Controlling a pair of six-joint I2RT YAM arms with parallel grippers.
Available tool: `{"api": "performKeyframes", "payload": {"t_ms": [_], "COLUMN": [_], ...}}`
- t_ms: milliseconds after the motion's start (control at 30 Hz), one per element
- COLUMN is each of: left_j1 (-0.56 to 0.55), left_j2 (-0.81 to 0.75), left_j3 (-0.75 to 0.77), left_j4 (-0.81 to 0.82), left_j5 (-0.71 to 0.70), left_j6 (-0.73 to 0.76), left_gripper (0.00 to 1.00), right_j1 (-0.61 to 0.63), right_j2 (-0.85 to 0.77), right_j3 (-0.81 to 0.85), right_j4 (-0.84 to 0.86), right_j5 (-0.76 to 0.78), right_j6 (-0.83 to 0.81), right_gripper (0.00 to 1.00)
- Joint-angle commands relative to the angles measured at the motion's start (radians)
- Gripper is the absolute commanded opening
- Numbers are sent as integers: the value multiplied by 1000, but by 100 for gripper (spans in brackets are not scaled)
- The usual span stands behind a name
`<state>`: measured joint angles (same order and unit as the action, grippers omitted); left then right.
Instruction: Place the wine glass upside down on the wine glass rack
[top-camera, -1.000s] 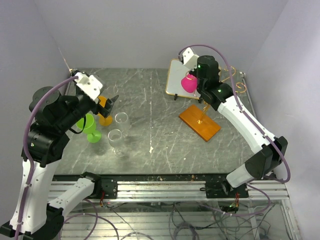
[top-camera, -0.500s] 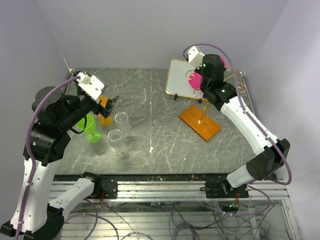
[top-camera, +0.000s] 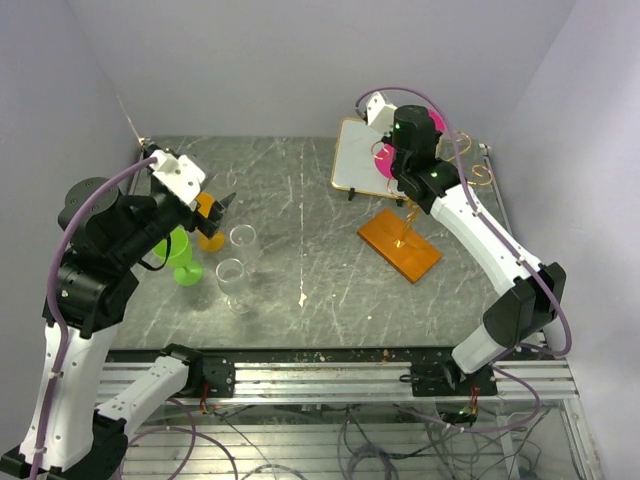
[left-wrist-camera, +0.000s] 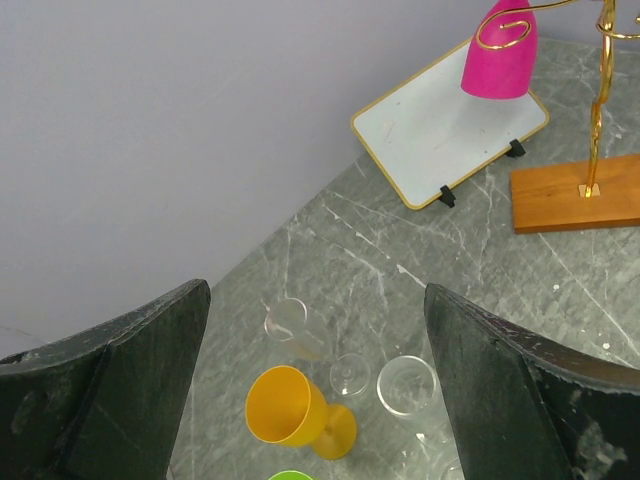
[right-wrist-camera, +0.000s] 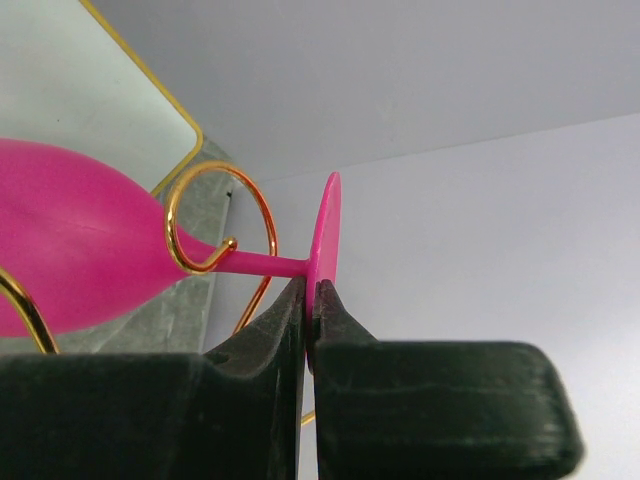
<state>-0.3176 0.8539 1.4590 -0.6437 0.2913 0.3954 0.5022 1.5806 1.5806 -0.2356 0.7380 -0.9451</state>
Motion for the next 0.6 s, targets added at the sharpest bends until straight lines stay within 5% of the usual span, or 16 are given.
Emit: {"api": "performKeyframes", "payload": {"t_ms": [0,567], "left_j1": [9,11], "left_j2": [-9,8], "left_j3": [3,5], "left_j4": [12,4], "left_j5": [7,34], "left_j6": [14,19], "left_gripper": [99,98], "right_j1": [-3,-2], "right_j2": [26,85], "right_j3": [54,75], "right_j4": [27,92], "right_j5": [15,10], "right_j6": [-15,-75], "right_gripper": [0,1]}}
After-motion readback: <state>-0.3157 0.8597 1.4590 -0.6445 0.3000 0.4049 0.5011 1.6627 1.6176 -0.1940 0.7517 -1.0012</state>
